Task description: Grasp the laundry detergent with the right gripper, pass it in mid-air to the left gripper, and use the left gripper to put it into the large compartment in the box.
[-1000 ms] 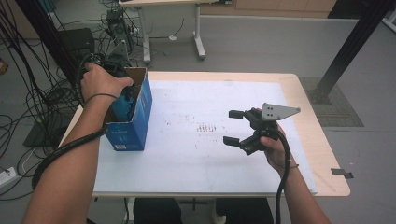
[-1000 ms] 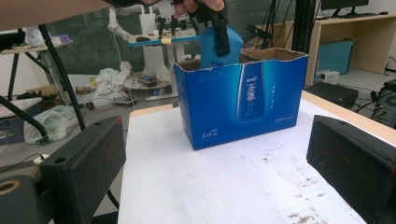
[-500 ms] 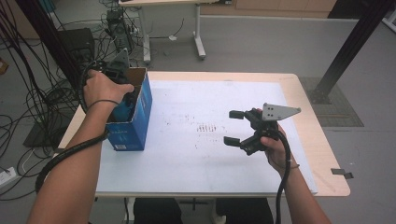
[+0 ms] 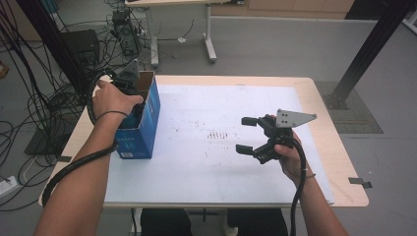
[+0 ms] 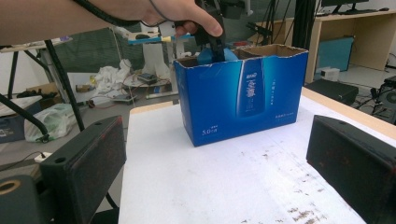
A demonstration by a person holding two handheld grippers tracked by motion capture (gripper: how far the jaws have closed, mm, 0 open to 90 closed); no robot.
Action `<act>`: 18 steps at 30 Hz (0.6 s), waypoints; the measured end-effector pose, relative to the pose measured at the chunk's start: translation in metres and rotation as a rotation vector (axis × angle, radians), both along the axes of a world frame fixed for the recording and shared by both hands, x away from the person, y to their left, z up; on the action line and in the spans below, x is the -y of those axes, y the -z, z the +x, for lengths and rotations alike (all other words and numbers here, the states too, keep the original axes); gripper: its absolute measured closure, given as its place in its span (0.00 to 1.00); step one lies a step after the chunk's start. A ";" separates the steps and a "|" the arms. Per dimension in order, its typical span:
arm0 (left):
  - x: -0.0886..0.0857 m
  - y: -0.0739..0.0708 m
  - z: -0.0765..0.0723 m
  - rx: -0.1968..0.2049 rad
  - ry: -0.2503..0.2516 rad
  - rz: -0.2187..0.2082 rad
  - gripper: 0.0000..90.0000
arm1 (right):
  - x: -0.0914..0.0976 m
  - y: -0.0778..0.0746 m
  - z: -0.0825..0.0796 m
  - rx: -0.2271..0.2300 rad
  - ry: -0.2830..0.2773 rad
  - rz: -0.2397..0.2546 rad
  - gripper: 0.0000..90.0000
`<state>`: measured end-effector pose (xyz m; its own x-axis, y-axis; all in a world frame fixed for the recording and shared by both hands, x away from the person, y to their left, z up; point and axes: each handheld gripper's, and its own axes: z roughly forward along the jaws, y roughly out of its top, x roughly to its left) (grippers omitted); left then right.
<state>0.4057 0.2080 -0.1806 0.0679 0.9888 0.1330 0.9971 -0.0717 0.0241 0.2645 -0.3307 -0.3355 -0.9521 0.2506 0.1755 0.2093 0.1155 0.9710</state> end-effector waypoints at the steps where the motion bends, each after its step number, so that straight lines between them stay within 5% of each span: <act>1: 0.000 0.001 0.000 0.001 0.000 -0.001 0.42 | 0.000 0.000 0.000 0.000 0.000 0.000 0.05; 18: -0.002 0.003 -0.002 0.001 0.002 -0.006 0.42 | -0.001 0.001 -0.001 -0.002 0.001 0.002 0.05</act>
